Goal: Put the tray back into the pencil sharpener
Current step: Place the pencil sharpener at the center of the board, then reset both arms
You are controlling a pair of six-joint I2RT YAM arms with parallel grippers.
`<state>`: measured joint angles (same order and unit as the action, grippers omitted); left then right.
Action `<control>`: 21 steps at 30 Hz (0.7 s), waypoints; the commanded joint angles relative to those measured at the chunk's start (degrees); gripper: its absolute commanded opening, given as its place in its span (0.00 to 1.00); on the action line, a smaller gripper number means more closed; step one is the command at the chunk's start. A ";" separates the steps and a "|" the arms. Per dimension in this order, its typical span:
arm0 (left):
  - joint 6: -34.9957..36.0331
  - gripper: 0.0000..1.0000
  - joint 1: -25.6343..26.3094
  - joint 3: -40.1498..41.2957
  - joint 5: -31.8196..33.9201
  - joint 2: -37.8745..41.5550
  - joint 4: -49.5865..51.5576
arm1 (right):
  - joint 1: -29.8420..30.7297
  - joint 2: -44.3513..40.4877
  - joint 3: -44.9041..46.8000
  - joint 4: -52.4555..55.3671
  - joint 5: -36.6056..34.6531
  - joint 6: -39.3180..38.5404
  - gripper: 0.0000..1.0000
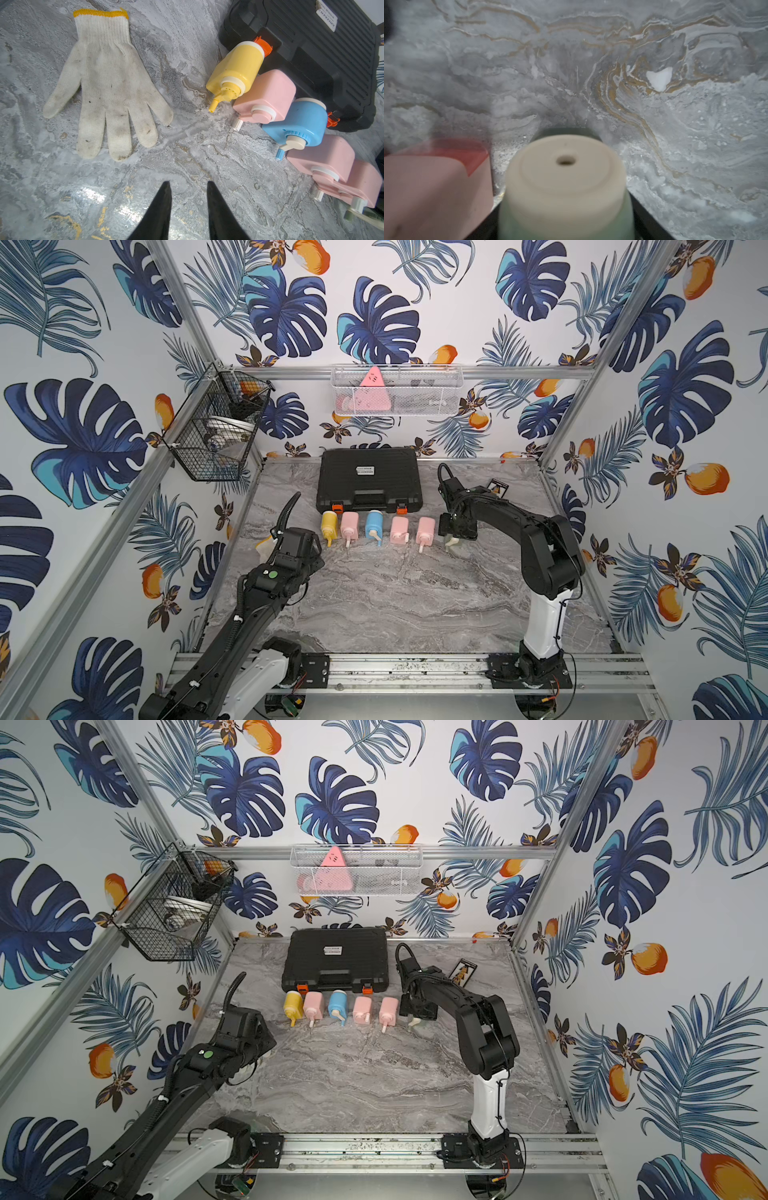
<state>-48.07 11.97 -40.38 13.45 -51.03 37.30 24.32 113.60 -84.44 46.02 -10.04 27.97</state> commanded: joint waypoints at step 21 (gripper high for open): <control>1.64 0.60 -11.28 -2.12 8.33 -17.71 -12.58 | -4.46 -39.43 48.24 -58.66 -31.77 -6.01 1.00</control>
<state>-46.76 3.27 -41.67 23.22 -67.26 28.56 20.71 74.43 -39.24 3.79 -31.38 23.99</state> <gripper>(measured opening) 0.597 0.999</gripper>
